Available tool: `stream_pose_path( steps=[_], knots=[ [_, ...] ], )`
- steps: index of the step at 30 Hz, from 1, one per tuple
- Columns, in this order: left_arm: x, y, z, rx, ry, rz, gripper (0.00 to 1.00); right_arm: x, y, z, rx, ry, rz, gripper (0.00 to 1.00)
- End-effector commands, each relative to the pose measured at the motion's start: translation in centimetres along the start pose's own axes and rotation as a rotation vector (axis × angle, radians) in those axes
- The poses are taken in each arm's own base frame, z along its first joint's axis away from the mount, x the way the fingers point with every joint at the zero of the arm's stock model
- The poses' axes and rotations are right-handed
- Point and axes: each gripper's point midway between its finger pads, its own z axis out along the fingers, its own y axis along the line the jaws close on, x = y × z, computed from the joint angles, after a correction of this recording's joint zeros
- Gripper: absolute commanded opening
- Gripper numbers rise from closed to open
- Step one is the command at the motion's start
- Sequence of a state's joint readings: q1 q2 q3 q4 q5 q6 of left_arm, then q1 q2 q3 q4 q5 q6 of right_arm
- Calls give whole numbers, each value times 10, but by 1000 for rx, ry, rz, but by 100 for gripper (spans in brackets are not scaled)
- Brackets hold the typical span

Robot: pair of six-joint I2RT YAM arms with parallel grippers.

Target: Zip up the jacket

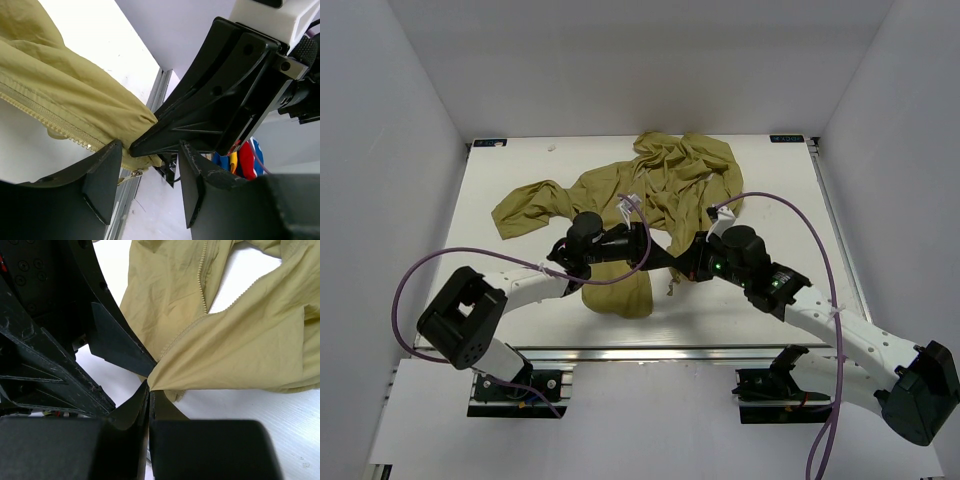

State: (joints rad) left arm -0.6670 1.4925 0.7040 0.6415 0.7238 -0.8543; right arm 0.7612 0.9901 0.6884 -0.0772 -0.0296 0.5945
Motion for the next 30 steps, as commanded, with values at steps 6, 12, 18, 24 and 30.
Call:
stream_pose_path(
  steps=[6, 12, 18, 24, 30],
  knots=[
    [-8, -9, -9, -21, -44, 26, 66, -22, 9, -7, -20, -74, -34, 0],
    [-12, 1, -16, -123, -74, 30, 75, -24, 12, -12, -30, -89, -36, 0],
    [-10, 4, -9, -103, -45, 6, 75, -27, 14, -14, -39, -103, -37, 0],
    [-10, 2, -4, -63, -40, -15, 75, -29, 18, -14, -57, -109, -39, 0],
    [-11, -8, 4, 29, -33, -42, 64, -26, 19, -13, -71, -101, -33, 0]
  ],
)
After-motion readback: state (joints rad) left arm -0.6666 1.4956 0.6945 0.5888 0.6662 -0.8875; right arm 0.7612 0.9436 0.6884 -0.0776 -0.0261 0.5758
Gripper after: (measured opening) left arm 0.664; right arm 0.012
